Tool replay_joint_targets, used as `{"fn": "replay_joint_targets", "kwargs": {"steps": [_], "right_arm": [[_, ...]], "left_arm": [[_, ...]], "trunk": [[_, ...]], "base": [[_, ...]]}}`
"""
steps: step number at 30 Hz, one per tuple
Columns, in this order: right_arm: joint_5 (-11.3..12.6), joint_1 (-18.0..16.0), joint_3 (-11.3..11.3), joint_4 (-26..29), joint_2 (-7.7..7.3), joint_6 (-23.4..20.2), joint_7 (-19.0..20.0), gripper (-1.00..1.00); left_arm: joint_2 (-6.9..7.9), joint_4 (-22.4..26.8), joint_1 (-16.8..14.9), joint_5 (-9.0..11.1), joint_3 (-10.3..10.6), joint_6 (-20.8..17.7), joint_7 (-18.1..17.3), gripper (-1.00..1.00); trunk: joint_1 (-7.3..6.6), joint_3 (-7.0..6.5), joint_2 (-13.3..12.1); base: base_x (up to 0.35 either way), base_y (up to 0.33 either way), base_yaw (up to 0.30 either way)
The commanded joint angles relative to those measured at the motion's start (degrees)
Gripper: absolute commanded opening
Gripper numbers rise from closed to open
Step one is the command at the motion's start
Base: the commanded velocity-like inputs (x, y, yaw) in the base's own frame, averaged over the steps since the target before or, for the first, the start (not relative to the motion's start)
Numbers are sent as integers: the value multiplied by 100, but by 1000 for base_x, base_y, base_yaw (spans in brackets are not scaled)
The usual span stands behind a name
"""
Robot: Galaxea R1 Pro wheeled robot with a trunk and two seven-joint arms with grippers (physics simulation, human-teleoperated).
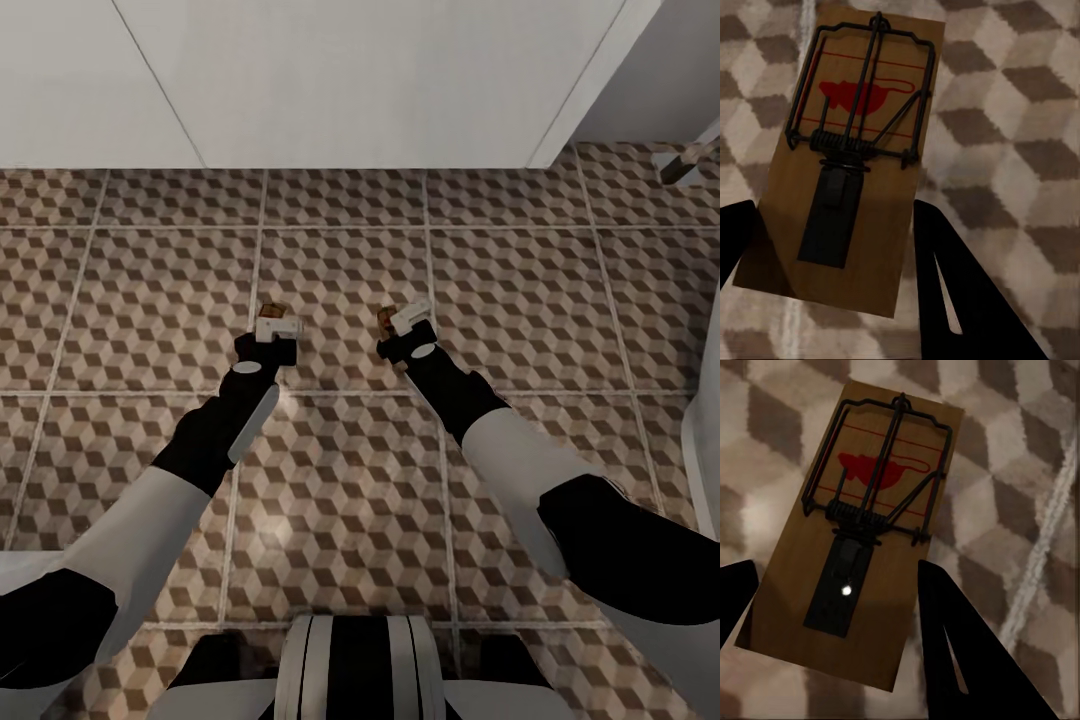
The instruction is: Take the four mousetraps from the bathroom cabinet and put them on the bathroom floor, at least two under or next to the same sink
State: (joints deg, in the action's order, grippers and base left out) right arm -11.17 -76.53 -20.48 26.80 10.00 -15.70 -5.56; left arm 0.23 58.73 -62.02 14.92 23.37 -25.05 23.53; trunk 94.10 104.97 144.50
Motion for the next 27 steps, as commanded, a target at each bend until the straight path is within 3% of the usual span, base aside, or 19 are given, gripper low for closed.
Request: {"fn": "replay_joint_targets", "kwargs": {"steps": [1, 9, 27], "right_arm": [[-25, -2, -17, 4, 0, -39, -11, -100], [-26, -2, -17, 1, 0, -39, 2, -100], [-28, 14, -17, 0, 0, -39, 3, -100]], "left_arm": [[4, 7, -4, 19, 18, -26, 55, -100], [4, 7, -3, 3, 18, -26, 55, -100], [4, -31, -3, 2, 18, -26, 55, -100]], "trunk": [[2, 3, 1], [2, 3, 1], [2, 3, 1]], "base": [[276, 0, 0], [286, 0, 0], [78, 0, 0]]}}
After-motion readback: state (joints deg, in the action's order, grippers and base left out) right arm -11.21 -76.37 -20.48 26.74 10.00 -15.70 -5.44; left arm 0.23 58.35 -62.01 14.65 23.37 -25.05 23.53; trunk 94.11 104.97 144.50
